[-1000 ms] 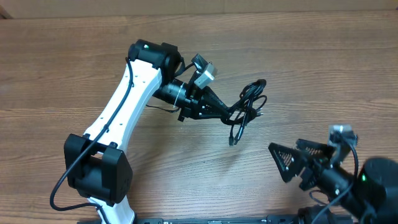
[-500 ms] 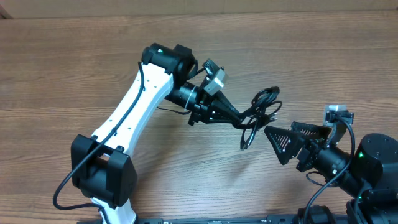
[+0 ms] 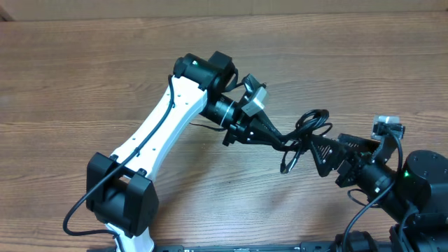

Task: Untangle cables
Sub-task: 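Reach the right gripper to the hanging cables below the left gripper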

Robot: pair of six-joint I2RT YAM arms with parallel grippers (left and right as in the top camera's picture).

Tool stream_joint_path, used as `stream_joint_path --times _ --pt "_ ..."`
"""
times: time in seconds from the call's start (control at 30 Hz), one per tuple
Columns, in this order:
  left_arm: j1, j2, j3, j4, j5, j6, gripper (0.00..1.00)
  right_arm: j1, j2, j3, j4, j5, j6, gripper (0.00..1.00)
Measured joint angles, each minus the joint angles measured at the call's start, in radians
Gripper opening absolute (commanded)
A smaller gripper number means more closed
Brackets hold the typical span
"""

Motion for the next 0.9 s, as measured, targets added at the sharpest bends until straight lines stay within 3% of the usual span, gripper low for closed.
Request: stream_joint_path --times 0.9 --pt "-0.048 0.0 0.0 0.047 -0.015 0.0 0.04 0.0 0.134 0.008 -0.106 0.079 -0.04 0.77"
